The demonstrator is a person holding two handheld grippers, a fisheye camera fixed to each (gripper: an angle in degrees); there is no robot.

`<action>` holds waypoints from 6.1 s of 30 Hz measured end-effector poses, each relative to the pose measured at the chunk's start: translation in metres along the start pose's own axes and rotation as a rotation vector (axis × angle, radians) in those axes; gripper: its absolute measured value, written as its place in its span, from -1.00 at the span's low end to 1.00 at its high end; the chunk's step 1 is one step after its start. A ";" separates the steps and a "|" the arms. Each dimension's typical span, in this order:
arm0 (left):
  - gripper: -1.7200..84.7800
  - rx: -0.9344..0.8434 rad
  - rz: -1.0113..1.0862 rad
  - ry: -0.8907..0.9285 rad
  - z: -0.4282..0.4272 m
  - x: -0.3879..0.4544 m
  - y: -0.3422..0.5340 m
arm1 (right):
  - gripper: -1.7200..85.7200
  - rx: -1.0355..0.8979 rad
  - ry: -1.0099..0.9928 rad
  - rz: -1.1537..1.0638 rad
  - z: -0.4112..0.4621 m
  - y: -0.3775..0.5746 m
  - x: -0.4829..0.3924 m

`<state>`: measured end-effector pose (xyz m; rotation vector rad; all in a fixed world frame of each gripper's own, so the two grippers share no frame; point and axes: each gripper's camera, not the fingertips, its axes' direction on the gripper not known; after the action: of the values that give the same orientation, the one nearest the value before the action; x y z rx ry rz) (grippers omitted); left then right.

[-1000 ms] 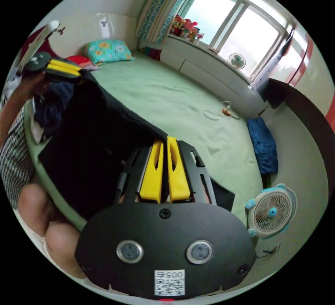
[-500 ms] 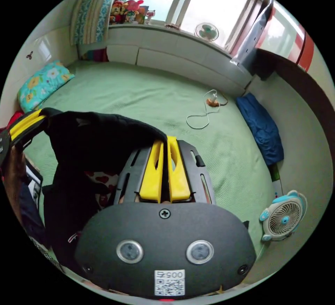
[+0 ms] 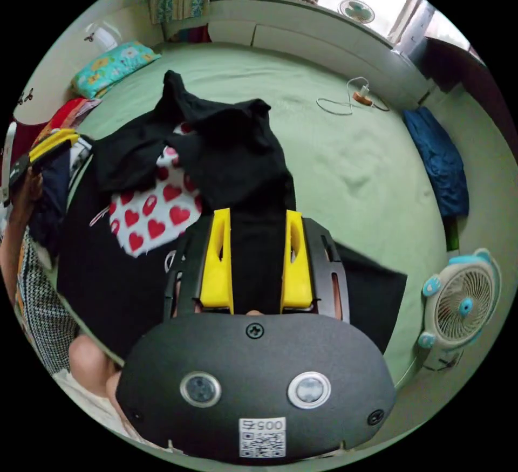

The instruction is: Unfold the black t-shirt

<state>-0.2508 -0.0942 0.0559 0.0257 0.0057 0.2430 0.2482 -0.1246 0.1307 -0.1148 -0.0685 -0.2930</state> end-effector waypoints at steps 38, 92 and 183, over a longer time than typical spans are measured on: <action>-0.92 -0.035 -0.204 0.130 -0.084 -0.028 0.272 | -0.98 0.160 -0.019 0.301 -0.128 0.304 -0.018; -0.83 -0.208 0.058 0.192 0.010 0.169 0.048 | -0.89 -0.064 0.195 0.317 -0.072 -0.060 0.046; -0.98 -0.171 -0.175 0.045 -0.441 0.204 0.191 | -0.98 -0.161 -0.052 0.226 -0.325 0.160 -0.323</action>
<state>-0.1028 0.1515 -0.3808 -0.1497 0.0316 0.0683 0.0029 0.0799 -0.2347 -0.2877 -0.0824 -0.0697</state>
